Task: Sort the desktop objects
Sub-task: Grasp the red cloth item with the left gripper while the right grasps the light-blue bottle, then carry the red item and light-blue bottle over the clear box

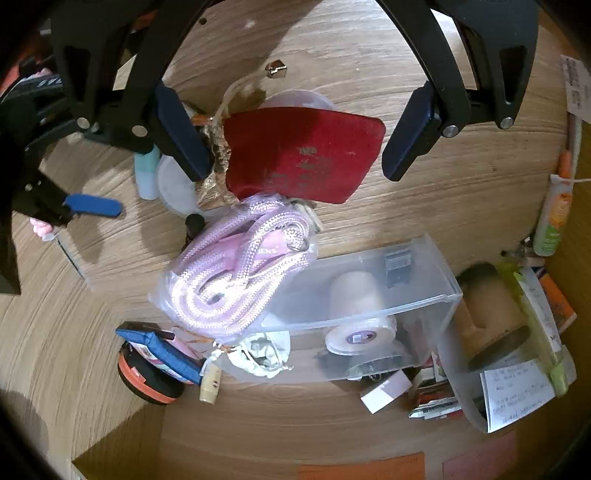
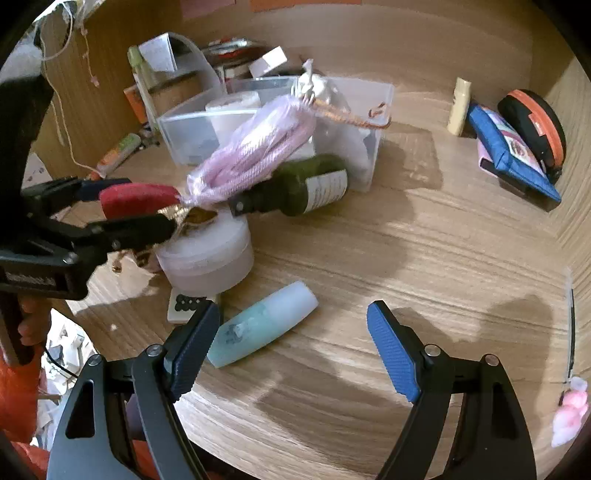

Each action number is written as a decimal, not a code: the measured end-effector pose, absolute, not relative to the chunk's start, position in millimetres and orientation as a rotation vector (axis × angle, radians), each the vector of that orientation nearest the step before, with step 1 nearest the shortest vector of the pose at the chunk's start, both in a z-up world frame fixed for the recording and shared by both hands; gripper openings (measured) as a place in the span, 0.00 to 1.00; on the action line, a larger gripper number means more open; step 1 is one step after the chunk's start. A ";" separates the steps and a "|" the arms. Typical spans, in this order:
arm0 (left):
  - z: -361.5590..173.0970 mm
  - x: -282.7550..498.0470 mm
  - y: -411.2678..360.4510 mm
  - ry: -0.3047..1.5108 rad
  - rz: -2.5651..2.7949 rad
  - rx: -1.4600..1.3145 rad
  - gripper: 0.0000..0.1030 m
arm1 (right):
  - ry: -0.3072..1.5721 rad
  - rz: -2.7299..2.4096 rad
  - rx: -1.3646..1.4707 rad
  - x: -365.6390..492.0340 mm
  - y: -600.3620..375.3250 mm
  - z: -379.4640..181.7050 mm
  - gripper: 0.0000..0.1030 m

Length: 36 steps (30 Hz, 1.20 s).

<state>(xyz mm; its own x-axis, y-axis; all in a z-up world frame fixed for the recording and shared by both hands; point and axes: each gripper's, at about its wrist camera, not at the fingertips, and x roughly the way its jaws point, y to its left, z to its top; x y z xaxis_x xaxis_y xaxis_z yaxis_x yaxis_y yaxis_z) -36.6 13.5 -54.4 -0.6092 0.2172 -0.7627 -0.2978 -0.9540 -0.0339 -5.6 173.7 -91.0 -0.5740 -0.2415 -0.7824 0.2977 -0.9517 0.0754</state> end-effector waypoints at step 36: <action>20.6 -15.7 -14.3 0.045 2.760 -0.883 0.11 | 0.038 -2.728 1.138 -27.8 197.3 -50.3 0.22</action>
